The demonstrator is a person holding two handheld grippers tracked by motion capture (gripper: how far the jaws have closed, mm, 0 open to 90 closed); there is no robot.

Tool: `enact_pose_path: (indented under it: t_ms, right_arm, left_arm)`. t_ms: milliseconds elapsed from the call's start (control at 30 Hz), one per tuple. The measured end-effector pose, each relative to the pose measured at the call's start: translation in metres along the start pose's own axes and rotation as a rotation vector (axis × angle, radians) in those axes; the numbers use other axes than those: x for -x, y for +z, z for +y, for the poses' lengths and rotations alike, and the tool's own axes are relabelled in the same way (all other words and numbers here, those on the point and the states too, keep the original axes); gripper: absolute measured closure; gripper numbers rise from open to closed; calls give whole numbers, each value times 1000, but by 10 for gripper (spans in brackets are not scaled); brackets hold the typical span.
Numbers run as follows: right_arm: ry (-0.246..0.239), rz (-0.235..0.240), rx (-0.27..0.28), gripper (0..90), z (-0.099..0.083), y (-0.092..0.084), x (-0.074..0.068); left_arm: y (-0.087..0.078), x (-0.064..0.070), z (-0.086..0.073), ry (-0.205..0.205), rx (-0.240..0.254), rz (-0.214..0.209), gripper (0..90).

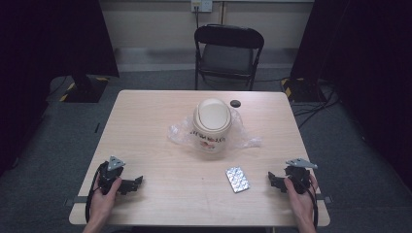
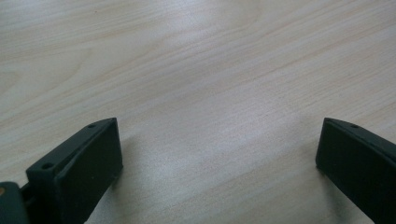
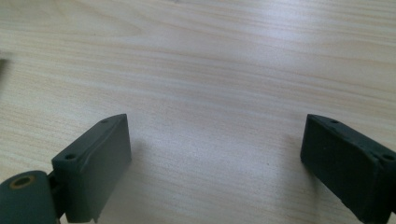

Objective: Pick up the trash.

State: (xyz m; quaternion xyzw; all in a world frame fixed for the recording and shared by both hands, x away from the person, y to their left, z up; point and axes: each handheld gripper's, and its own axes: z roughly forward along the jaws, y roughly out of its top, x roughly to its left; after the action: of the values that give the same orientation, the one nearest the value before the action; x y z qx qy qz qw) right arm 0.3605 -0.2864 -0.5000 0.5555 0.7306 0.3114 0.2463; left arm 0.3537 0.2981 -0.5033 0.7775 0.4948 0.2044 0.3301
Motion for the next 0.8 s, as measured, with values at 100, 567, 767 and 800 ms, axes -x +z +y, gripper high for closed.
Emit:
enact_pose_path:
  t_ms: [100, 567, 767, 800]
  right_arm:
    - [0, 0, -1, 85, 0, 0, 0]
    - [-42, 55, 42, 148, 12, -4, -13]
    - [-88, 106, 53, 147, 22, -5, -27]
    - [-94, 118, 54, 146, 23, -5, -29]
  left_arm:
    - [0, 0, 0, -1, 1, -1, 0]
    - [0, 0, 0, 2, 0, 0, 0]
    - [0, 0, 0, 1, 0, 0, 0]
    - [0, 0, 0, 1, 0, 0, 0]
